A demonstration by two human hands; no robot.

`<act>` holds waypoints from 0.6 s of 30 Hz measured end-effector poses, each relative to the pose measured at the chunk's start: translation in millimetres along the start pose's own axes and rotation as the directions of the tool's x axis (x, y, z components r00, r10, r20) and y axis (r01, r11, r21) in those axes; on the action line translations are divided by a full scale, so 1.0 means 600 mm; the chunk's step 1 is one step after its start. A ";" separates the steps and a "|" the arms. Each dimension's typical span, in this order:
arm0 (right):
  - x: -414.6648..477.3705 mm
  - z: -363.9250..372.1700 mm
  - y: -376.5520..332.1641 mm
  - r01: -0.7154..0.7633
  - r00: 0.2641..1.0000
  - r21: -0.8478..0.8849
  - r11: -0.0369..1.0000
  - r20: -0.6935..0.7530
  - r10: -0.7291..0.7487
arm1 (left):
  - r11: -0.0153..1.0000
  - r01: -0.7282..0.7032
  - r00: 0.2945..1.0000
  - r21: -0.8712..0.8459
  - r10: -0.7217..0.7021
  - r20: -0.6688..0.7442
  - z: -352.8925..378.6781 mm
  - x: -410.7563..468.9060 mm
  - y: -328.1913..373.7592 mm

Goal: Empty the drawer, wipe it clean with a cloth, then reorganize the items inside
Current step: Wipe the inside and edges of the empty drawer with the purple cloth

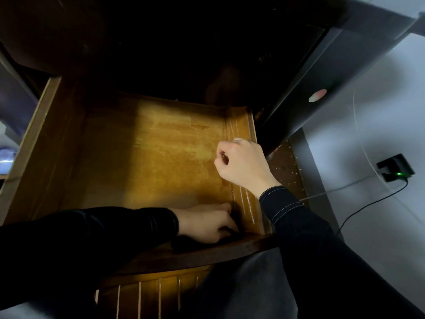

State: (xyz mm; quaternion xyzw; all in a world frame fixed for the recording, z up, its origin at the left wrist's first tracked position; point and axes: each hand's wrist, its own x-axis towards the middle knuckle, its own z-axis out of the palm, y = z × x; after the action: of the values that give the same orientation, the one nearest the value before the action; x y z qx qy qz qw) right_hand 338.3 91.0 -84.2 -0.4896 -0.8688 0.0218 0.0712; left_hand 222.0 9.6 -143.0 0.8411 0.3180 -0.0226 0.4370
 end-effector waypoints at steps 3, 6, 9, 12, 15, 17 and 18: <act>-0.001 -0.001 0.001 0.006 1.000 0.009 1.000 -0.004 -0.006 | 0.997 0.018 1.000 -0.078 -0.017 0.019 -0.011 -0.003 0.017; -0.001 -0.001 0.001 0.003 1.000 0.016 1.000 -0.018 -0.003 | 0.955 -0.063 0.997 -0.289 0.046 -0.065 -0.037 -0.030 0.032; -0.001 -0.002 -0.001 0.003 1.000 0.018 1.000 -0.016 -0.003 | 0.887 -0.147 0.985 -0.439 0.089 -0.151 -0.052 -0.064 0.045; -0.001 -0.003 0.001 0.009 1.000 0.023 1.000 -0.015 -0.009 | 0.880 -0.166 0.980 -0.446 0.096 -0.174 -0.063 -0.086 0.053; -0.001 -0.003 0.002 0.006 1.000 0.031 0.999 -0.027 -0.005 | 0.874 -0.193 0.978 -0.446 0.132 -0.164 -0.077 -0.108 0.050; -0.001 -0.001 0.002 0.006 0.999 0.029 1.000 -0.032 -0.005 | 0.864 -0.208 0.974 -0.458 0.141 -0.176 -0.077 -0.121 0.043; -0.001 0.000 0.003 0.007 1.000 0.029 1.000 -0.028 -0.007 | 0.868 -0.210 0.972 -0.451 0.138 -0.189 -0.074 -0.124 0.042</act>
State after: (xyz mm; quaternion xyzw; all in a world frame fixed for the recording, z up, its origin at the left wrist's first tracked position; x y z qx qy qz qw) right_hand 340.1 91.3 -84.2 -0.4857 -0.8690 0.0272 0.0906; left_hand 166.4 -6.0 -74.1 0.7355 0.2687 0.1578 0.6016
